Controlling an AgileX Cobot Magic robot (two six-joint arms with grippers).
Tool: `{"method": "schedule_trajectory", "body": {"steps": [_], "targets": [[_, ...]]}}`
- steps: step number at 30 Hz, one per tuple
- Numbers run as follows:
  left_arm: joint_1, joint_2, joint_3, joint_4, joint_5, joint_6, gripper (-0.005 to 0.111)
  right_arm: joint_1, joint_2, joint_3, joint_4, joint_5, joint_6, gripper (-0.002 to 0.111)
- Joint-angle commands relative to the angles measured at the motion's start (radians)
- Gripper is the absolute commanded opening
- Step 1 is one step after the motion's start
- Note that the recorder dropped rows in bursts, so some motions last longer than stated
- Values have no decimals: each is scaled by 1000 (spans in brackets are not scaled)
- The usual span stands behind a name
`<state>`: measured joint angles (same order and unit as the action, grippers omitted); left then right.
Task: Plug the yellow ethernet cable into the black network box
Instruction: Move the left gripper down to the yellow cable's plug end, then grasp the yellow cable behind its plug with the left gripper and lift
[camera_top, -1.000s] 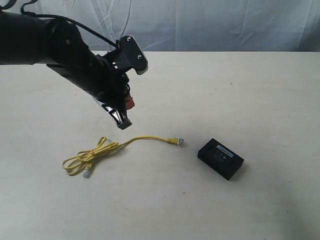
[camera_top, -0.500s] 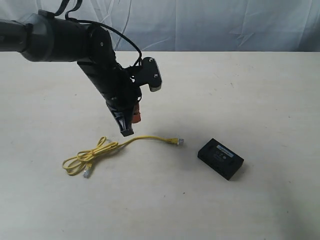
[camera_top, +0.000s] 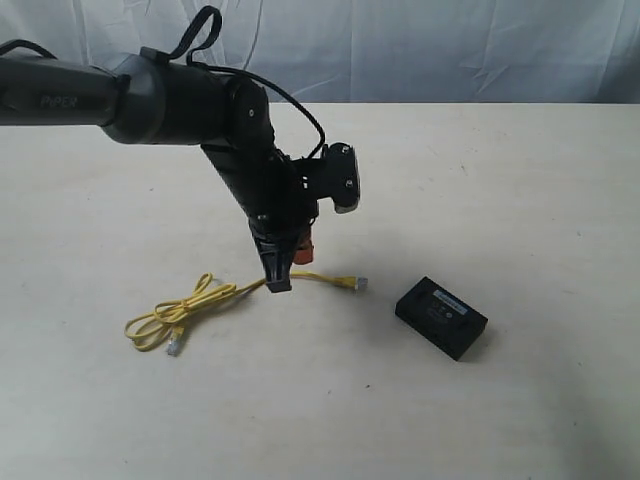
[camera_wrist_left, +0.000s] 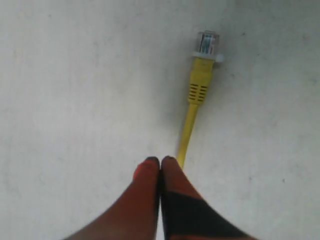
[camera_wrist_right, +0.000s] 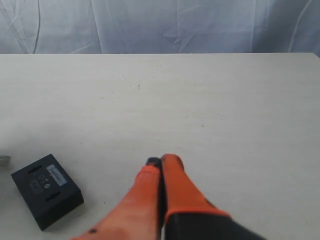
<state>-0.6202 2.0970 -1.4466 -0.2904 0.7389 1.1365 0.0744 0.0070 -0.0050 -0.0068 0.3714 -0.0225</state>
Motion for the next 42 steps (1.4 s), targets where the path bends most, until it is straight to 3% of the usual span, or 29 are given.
{"method": "schedule_trajectory", "body": {"steps": [1,8,38,42], "targets": [[-5,-3,-6,0,-8,28,14,-4,-7,5,1,-14,-1,-1],[-5,-3,-6,0,-7,30,32,-4,-7,5,1,-14,-1,-1],[-5,66,12,9,18,80,32,-4,-7,5,1,-14,-1,-1],[-5,66,12,13,18,80,26,-4,-7,5,12,-14,-1,-1]]}}
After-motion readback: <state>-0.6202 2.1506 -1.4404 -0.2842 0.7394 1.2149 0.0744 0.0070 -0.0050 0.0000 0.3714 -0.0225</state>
